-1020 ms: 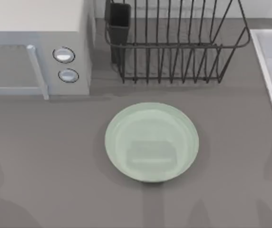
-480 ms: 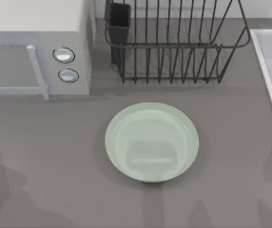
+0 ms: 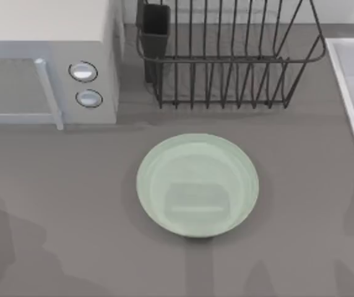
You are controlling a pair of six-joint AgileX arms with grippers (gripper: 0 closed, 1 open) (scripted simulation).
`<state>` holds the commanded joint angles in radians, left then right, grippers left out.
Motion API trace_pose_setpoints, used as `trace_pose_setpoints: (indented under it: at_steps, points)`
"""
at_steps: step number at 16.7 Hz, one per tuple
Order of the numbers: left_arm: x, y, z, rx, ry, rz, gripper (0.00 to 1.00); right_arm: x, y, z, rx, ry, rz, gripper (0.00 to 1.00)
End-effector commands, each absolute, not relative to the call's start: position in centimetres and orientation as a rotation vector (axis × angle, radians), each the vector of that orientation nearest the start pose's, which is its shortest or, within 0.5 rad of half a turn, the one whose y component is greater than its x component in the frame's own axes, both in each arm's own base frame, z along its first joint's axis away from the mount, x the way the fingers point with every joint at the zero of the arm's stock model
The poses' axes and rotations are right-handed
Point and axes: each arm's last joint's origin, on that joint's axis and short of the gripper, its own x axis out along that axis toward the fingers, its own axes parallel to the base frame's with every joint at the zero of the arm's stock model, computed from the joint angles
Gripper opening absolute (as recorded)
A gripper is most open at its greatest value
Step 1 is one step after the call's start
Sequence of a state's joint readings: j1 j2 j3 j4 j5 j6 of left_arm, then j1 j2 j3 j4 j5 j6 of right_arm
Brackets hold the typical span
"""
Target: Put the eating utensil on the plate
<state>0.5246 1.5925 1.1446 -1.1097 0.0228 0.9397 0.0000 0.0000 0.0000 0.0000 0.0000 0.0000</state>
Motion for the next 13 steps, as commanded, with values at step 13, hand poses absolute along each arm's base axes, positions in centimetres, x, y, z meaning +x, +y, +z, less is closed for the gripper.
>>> trace_pose_setpoints:
  at_steps: [13]
  points:
    - [35.2,-15.2,19.2,0.891,1.520,-0.995,0.00,10.6,-0.1,16.0,0.000,0.000,0.000,1.00]
